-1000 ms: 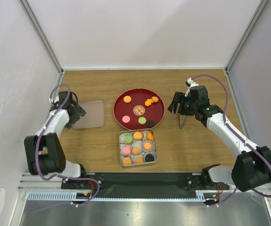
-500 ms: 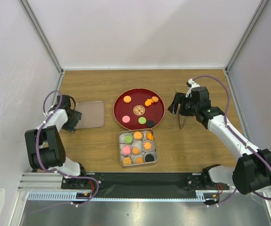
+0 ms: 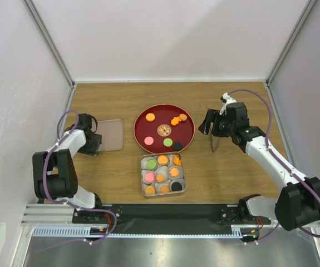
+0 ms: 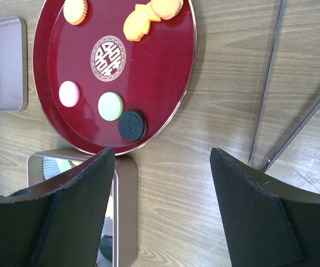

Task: Pack the cookies

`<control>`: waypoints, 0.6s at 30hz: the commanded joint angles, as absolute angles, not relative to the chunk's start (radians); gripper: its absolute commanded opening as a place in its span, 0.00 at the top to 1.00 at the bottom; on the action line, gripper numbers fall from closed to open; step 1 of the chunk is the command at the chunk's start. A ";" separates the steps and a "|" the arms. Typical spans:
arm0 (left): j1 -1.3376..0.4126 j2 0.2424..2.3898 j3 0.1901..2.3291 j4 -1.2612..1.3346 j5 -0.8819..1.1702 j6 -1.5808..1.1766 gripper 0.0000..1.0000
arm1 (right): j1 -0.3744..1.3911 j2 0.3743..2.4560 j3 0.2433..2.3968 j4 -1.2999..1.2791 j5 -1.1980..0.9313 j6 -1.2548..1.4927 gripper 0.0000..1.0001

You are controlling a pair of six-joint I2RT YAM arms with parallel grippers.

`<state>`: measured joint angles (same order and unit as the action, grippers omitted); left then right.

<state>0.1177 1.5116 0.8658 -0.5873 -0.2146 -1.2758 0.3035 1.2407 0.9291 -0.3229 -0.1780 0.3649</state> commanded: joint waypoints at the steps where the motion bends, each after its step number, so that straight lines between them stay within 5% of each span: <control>1: 0.103 1.514 0.850 -0.575 -0.222 -1.351 0.44 | 0.298 1.210 0.919 -0.288 -0.186 0.361 0.25; 18: 0.094 1.565 0.838 -0.560 -0.221 -1.382 0.60 | 0.298 1.184 0.910 -0.282 -0.212 0.367 0.24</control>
